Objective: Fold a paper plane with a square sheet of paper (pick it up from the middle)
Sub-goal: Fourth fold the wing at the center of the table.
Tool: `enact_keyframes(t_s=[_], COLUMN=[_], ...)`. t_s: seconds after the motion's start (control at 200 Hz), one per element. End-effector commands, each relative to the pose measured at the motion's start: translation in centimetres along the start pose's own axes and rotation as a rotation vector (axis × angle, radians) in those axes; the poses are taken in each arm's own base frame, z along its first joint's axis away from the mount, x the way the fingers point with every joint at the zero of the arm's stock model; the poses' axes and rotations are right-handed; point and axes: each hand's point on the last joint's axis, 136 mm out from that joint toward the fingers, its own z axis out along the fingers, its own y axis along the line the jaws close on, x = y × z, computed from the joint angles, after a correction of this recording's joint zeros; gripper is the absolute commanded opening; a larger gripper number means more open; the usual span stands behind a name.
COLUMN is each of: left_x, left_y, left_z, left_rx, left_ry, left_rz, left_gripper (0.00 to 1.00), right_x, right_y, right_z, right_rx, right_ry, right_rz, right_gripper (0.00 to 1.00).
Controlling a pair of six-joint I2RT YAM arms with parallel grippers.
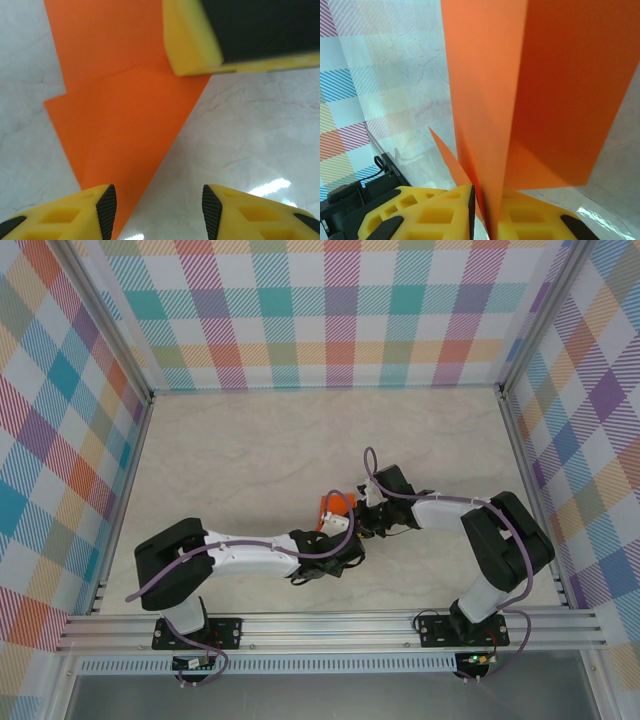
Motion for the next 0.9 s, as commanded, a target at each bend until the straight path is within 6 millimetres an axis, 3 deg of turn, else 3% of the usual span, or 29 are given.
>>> enact_keyframes(t_s=[0.0,0.285,0.58,0.895], left_x=[-0.8,-0.4,0.3,1.1], left_y=[1.0,2.7,3.0,3.3], left_z=[-0.2,0.1,0.6,1.1], left_rx=[-0.133,-0.258,-0.265,-0.277], left_ry=[-0.045,-0.072,-0.059,-0.043], left_rz=[0.06,0.051,0.051,0.042], left_gripper=[0.49,0.46,0.31,0.29], right_x=[-0.4,-0.9,-1.3,-1.6], right_y=[1.1,1.4,1.8,1.9], right_z=[-0.1,0.1,0.2,0.2], right_rx=[-0.012,-0.01,-0.01,-0.002], right_ry=[0.0,0.015,0.019,0.022], right_rz=[-0.015,-0.022,-0.027,-0.028], right_gripper=[0.17,0.18,0.18,0.18])
